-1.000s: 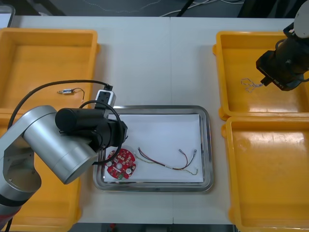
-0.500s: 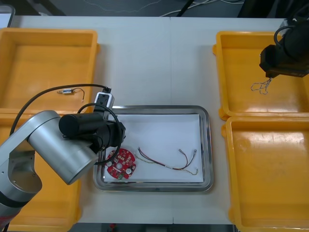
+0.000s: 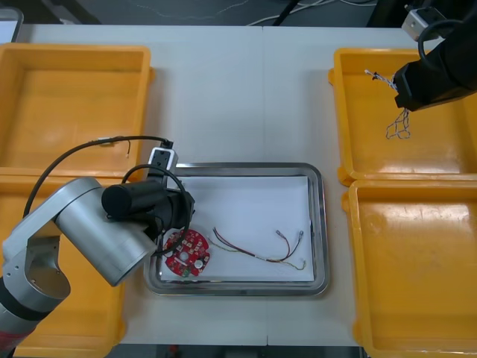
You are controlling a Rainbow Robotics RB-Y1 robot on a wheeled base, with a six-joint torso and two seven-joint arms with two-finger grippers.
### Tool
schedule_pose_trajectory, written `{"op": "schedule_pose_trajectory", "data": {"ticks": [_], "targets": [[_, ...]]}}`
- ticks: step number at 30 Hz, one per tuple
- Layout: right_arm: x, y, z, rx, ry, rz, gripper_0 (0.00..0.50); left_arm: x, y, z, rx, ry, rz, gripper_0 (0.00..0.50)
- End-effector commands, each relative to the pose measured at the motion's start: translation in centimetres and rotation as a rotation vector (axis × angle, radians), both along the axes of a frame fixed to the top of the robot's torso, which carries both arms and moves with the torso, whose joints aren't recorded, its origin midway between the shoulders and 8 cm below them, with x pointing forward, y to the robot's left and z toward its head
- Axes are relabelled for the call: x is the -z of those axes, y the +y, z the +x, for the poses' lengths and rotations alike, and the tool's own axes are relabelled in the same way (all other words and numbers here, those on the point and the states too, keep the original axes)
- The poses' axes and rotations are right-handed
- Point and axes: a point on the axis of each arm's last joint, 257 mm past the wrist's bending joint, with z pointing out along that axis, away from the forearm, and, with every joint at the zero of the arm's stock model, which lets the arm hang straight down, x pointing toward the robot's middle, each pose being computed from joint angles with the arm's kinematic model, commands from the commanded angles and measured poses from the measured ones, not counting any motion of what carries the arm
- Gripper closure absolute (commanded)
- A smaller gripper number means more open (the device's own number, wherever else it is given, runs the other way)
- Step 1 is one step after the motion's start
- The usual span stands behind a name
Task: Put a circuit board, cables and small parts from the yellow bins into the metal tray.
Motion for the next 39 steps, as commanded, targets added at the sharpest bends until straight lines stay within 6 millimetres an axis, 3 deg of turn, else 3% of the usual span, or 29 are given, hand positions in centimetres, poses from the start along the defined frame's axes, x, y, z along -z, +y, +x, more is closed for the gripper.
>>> {"op": "schedule_pose_trajectory", "data": {"ticks": [1,11,15,23,25,28,30,31,32,36,39], "targets": [[-1.0,-2.1,-1.7,-0.135,-0.070,-0.168,0.500,0.8,0.5,-0.7,-0.058,0.011,-0.043,0.500],[0.9,-2.0,-4.5,-0.335,-0.088,-0.355,0.500,1.0,0.0,-0.9,-0.054,0.011,-0.050,0.500],[1.2,-0.9,-5.3,-0.424,-0.103,-0.405,0.500,1.0,-0.1,-0.9,-0.056,0.010,-0.050,0.500],[2.5,3.3,-7.8,-0.674,-0.133,-0.445,0.500,1.1,-0.3,-1.0,-0.055,0.010,-0.055,0.490],[2.7,4.4,-8.2,-0.745,-0.143,-0.454,0.500,1.1,-0.3,-1.0,-0.054,0.012,-0.054,0.402],[3.3,5.5,-8.8,-0.821,-0.148,-0.493,0.500,1.2,-0.4,-1.1,-0.055,0.013,-0.057,0.360],[3.9,6.5,-9.3,-0.882,-0.150,-0.531,0.500,1.2,-0.5,-1.1,-0.055,0.015,-0.059,0.249],[3.9,6.5,-9.3,-0.882,-0.150,-0.531,0.500,1.2,-0.5,-1.1,-0.055,0.015,-0.059,0.249],[4.4,7.2,-9.7,-0.918,-0.146,-0.548,0.500,1.3,-0.5,-1.2,-0.055,0.016,-0.060,0.169],[6.1,9.4,-10.7,-0.994,-0.126,-0.543,0.500,1.3,-0.6,-1.2,-0.056,0.017,-0.063,0.007],[6.6,11.4,-10.9,-1.043,-0.145,-0.545,0.500,1.3,-0.6,-1.2,-0.057,0.018,-0.065,0.000]]}}
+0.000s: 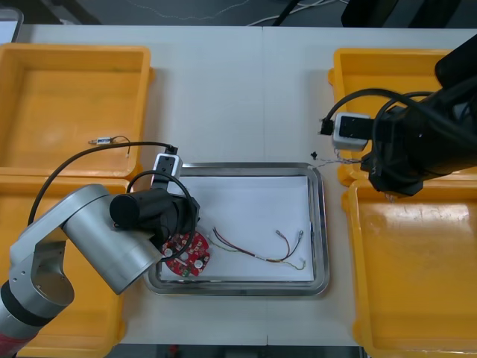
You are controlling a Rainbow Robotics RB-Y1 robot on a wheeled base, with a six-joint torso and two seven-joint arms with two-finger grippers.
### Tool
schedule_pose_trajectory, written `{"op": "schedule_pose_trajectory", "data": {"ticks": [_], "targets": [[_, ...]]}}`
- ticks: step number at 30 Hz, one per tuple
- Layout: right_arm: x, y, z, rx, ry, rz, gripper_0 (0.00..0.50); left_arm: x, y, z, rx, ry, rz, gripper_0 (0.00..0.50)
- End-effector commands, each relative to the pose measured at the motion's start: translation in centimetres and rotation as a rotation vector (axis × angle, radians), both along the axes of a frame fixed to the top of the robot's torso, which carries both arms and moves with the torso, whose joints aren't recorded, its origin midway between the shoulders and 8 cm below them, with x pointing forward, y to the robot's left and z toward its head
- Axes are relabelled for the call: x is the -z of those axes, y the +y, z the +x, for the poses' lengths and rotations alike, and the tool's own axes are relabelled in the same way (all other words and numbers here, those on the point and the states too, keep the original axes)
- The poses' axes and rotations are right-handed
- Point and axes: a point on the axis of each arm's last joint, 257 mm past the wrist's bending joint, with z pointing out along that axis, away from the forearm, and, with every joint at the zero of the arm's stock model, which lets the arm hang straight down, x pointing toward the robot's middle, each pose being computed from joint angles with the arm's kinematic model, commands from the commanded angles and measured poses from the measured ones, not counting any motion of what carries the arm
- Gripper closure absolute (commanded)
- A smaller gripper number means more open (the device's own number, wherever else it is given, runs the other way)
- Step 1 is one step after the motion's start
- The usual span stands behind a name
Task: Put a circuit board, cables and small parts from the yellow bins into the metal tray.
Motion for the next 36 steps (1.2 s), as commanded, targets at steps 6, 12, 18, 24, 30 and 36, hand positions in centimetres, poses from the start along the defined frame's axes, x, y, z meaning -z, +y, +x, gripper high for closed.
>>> {"op": "schedule_pose_trajectory", "data": {"ticks": [6,12,18,24,30,36], "targets": [[1.4,6.5,-1.6,-0.191,-0.013,-0.015,0.500,0.1,0.0,-0.5,-0.054,0.002,-0.059,0.000],[1.4,7.5,-2.0,-0.212,-0.004,0.005,0.500,-2.2,0.1,-0.7,-0.068,-0.003,-0.059,0.000],[1.6,7.4,-1.9,-0.203,0.004,0.004,0.500,-4.8,0.6,-1.0,-0.091,0.019,-0.068,0.000],[1.7,7.8,-1.7,-0.193,-0.005,0.000,0.500,-7.9,1.5,-1.1,-0.114,0.050,-0.094,0.000],[2.1,8.2,-1.4,-0.180,-0.012,-0.005,0.500,-10.6,2.9,-1.0,-0.138,0.064,-0.113,0.000],[2.8,9.2,-0.6,-0.181,-0.005,-0.003,0.500,-13.3,5.5,-0.6,-0.168,0.077,-0.120,0.000]]}}
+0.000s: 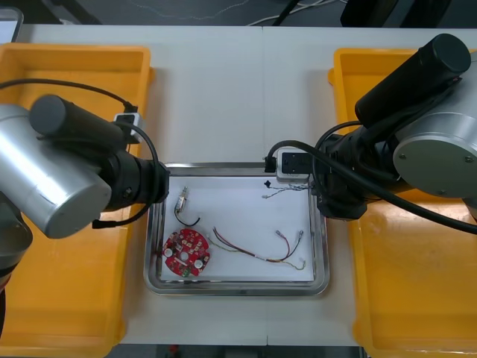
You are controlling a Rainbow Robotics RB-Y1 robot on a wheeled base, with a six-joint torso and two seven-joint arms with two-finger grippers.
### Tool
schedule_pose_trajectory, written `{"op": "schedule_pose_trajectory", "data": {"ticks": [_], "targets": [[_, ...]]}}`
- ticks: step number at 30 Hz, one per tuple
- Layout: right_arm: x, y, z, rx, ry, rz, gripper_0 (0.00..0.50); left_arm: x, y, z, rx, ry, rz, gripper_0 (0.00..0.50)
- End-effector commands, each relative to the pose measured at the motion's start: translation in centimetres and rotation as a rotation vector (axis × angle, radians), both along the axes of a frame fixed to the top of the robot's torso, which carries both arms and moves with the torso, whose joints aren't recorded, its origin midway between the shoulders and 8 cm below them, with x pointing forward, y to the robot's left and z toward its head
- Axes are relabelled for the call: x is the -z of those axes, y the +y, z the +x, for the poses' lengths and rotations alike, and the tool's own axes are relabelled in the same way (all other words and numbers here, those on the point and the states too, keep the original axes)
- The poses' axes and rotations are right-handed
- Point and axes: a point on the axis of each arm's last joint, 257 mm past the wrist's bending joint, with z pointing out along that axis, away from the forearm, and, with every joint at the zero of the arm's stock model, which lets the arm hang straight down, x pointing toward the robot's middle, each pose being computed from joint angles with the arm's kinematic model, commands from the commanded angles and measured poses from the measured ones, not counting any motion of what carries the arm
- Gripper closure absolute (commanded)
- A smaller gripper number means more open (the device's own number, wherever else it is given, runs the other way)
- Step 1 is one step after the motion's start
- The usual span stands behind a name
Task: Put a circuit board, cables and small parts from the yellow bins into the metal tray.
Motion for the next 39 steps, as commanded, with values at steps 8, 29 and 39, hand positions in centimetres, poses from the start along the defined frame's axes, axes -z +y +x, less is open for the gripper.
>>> {"op": "schedule_pose_trajectory", "data": {"ticks": [8,29,39], "targets": [[0.3,4.1,1.7,-0.044,-0.055,-0.011,0.500,-7.0,7.1,1.2,-0.059,-0.050,0.023,0.000],[5.8,8.6,5.2,-0.091,-0.053,-0.040,0.492,-9.1,16.3,6.9,-0.079,-0.070,0.119,0.000],[7.9,9.5,6.3,-0.100,-0.046,-0.053,0.410,-9.5,17.0,9.6,0.006,-0.101,0.162,0.000]]}}
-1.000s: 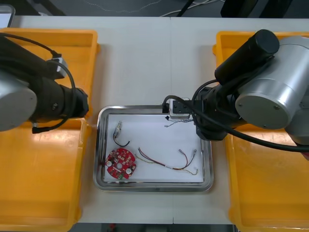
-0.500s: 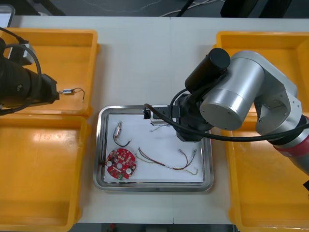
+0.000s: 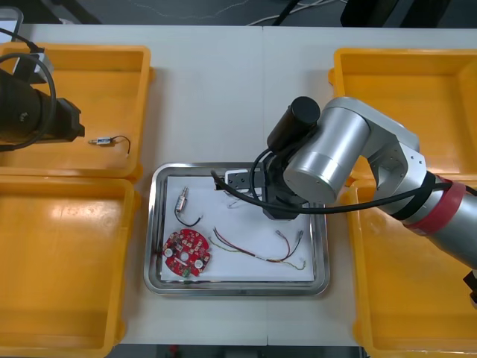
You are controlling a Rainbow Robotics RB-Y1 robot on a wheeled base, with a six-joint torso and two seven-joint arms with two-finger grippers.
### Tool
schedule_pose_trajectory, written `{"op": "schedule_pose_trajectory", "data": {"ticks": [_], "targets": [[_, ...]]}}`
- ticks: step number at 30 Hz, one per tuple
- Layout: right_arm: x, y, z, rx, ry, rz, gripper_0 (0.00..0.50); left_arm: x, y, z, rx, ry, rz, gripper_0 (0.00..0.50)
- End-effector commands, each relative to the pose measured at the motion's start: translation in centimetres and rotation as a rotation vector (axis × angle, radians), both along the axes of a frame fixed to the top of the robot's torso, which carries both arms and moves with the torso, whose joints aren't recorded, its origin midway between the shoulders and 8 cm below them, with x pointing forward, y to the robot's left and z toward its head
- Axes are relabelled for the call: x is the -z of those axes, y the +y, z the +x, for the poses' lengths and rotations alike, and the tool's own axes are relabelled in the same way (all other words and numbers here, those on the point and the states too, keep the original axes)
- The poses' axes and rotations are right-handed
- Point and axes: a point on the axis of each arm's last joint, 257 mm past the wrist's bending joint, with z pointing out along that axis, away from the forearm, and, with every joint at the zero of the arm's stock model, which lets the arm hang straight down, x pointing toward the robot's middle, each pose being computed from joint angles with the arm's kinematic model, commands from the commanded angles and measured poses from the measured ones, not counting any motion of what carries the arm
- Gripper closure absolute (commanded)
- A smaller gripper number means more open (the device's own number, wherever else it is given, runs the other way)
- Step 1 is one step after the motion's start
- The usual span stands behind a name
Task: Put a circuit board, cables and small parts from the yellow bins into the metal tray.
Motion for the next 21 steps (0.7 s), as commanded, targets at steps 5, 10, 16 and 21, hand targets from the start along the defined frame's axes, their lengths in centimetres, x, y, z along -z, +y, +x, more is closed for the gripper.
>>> {"op": "schedule_pose_trajectory", "data": {"ticks": [5,10,16,21], "targets": [[-1.9,3.3,0.6,-0.045,-0.047,0.027,0.062,-4.0,1.3,2.8,0.184,-0.107,0.171,0.000],[-2.5,3.2,0.6,-0.029,-0.039,0.036,0.000,-3.8,1.0,3.2,0.295,-0.115,0.262,0.000],[-4.8,2.3,0.3,0.029,-0.002,0.043,0.000,-3.4,0.0,3.5,0.452,-0.119,0.383,0.000],[-6.7,1.4,-0.2,0.093,0.036,0.058,0.000,-3.2,-0.5,3.8,0.569,-0.128,0.485,0.000]]}}
